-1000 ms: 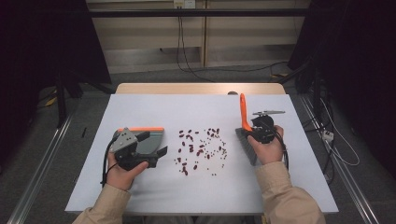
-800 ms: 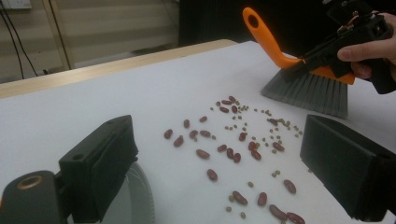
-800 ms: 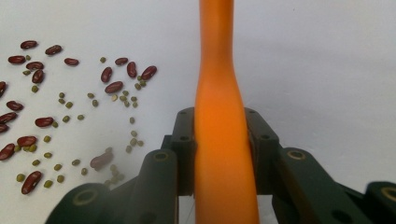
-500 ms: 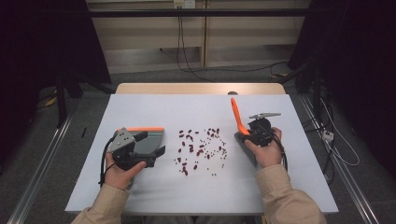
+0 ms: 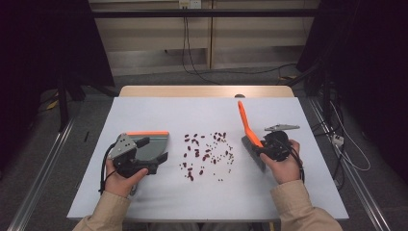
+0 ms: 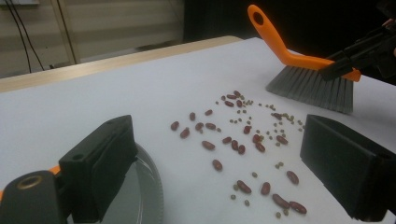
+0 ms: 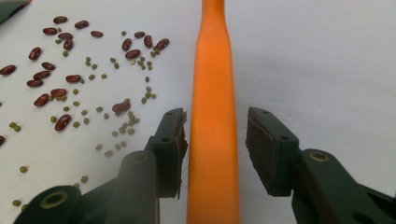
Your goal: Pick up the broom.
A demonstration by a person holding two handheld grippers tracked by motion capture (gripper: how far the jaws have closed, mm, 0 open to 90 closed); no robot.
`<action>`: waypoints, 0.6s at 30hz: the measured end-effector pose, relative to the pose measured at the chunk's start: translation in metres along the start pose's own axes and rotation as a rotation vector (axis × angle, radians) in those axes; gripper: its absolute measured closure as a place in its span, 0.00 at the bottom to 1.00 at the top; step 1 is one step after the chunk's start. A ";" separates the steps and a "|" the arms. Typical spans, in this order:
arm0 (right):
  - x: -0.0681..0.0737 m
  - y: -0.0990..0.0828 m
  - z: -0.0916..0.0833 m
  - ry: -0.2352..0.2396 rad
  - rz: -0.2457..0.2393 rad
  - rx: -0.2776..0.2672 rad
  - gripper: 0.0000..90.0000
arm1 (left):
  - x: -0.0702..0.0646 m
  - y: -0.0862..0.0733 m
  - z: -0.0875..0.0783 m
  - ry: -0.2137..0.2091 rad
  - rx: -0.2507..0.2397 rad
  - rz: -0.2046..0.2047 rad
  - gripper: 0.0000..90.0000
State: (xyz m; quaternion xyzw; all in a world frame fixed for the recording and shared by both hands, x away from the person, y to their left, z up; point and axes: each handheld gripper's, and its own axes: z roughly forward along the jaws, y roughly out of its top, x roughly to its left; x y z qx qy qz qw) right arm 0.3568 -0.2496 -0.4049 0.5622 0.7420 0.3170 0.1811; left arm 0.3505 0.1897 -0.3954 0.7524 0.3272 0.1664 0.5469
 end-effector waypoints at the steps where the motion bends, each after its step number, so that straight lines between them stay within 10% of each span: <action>1: 0.000 -0.001 0.001 -0.005 -0.004 0.002 0.64 | 0.000 -0.001 -0.001 0.002 -0.002 -0.007 0.11; 18: 0.002 -0.008 0.005 -0.046 -0.022 -0.026 0.79 | 0.015 -0.012 -0.021 0.047 0.017 -0.029 0.11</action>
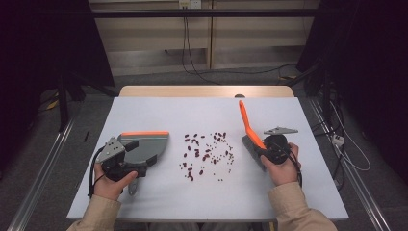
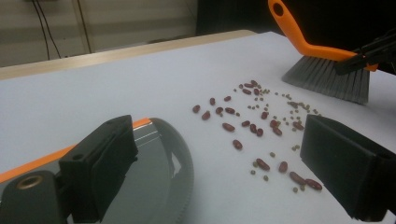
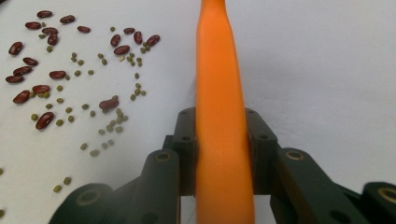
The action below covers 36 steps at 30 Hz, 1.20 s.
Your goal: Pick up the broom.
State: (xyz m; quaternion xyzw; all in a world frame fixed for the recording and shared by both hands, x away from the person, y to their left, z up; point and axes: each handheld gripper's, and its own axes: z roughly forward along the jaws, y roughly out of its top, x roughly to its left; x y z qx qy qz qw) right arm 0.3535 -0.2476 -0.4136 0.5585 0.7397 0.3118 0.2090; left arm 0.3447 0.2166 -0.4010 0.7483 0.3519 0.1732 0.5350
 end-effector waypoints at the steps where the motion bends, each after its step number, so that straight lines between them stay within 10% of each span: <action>1: 0.001 0.001 0.000 -0.003 0.006 -0.007 0.79 | 0.000 0.000 0.000 0.000 0.002 0.000 0.11; 15: 0.003 0.028 0.017 0.018 0.000 -0.119 0.79 | 0.001 -0.003 0.000 -0.004 0.005 -0.004 0.11; 36: 0.005 0.043 0.037 -0.038 -0.070 0.010 0.79 | 0.002 -0.005 0.001 -0.011 0.016 -0.006 0.11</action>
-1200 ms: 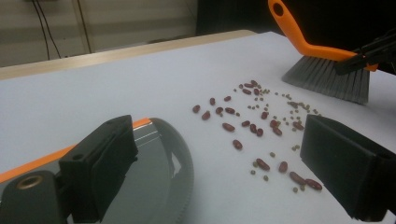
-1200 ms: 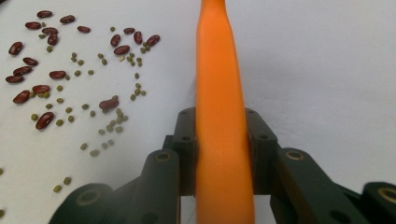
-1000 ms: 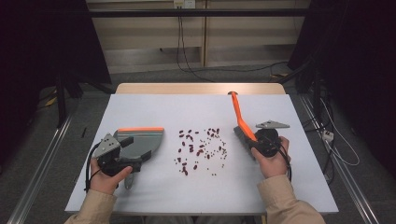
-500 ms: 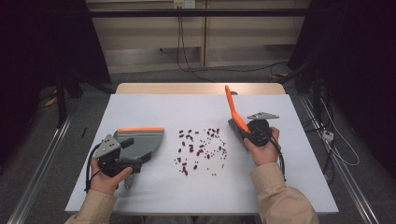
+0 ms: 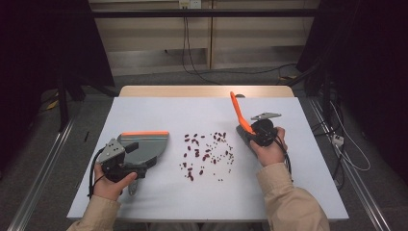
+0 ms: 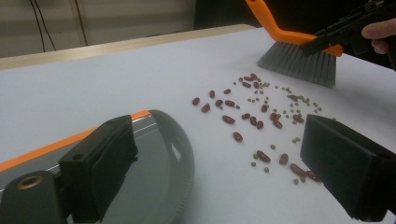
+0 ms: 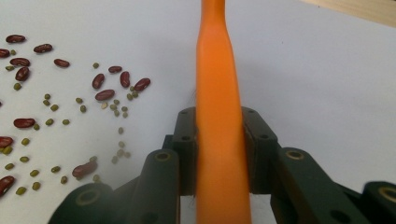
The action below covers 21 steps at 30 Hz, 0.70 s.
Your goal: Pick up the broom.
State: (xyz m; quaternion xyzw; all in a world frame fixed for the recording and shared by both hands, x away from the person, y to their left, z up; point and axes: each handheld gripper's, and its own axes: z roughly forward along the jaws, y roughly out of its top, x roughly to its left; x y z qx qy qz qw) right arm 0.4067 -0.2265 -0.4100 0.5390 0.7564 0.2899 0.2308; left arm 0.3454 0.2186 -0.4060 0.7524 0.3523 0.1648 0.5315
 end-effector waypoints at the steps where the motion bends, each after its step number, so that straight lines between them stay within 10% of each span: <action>1: 0.001 0.001 0.000 0.000 -0.006 0.008 0.79 | 0.000 0.000 0.000 0.000 -0.002 0.001 0.11; 10: 0.001 0.004 0.006 0.033 0.016 -0.103 0.79 | 0.001 0.001 -0.002 0.002 -0.010 -0.003 0.11; 21: 0.021 0.031 0.044 0.060 -0.154 -0.110 0.79 | 0.003 0.001 -0.001 0.003 -0.005 -0.003 0.10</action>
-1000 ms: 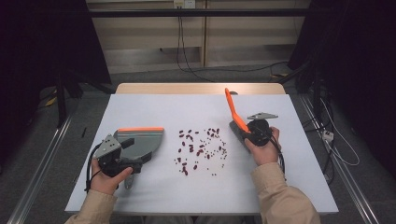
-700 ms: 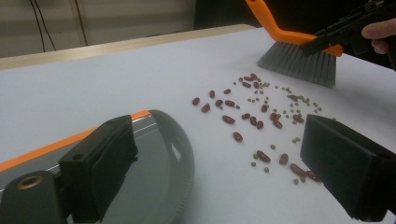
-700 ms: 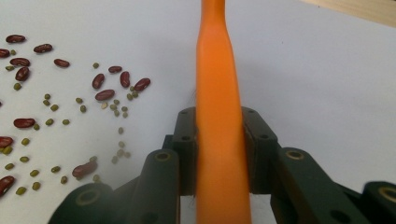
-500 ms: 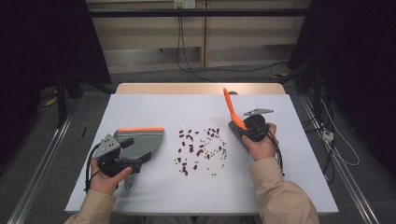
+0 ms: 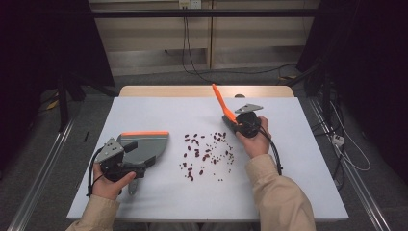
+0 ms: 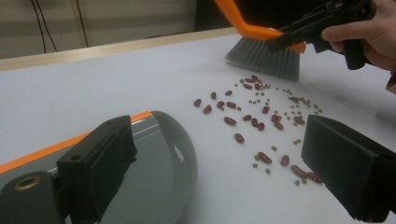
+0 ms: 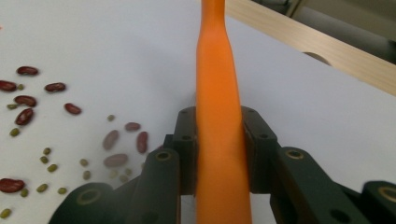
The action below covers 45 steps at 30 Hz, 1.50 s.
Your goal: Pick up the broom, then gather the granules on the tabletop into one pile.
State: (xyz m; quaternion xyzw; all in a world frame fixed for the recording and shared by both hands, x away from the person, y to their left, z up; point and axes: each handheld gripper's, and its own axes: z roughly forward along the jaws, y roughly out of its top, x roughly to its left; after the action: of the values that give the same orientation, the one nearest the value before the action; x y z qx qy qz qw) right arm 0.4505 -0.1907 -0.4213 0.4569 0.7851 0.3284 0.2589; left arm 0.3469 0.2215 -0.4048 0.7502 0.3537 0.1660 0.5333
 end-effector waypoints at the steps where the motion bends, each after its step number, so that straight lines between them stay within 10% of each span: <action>1: 0.002 0.001 0.002 0.023 -0.004 -0.003 0.79 | 0.000 0.000 0.000 0.000 -0.001 -0.002 0.10; 14: 0.024 0.000 -0.008 0.142 -0.168 0.023 0.79 | 0.006 -0.001 -0.007 -0.024 -0.029 0.000 0.05; 45: 0.052 -0.016 -0.041 0.273 -0.243 0.034 0.79 | 0.007 -0.008 -0.010 -0.049 -0.032 0.010 0.05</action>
State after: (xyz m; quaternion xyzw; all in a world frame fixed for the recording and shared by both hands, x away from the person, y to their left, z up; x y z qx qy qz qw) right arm 0.3895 -0.1619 -0.4128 0.3140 0.8678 0.3406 0.1799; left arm 0.3423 0.2347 -0.4089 0.7472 0.3342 0.1558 0.5529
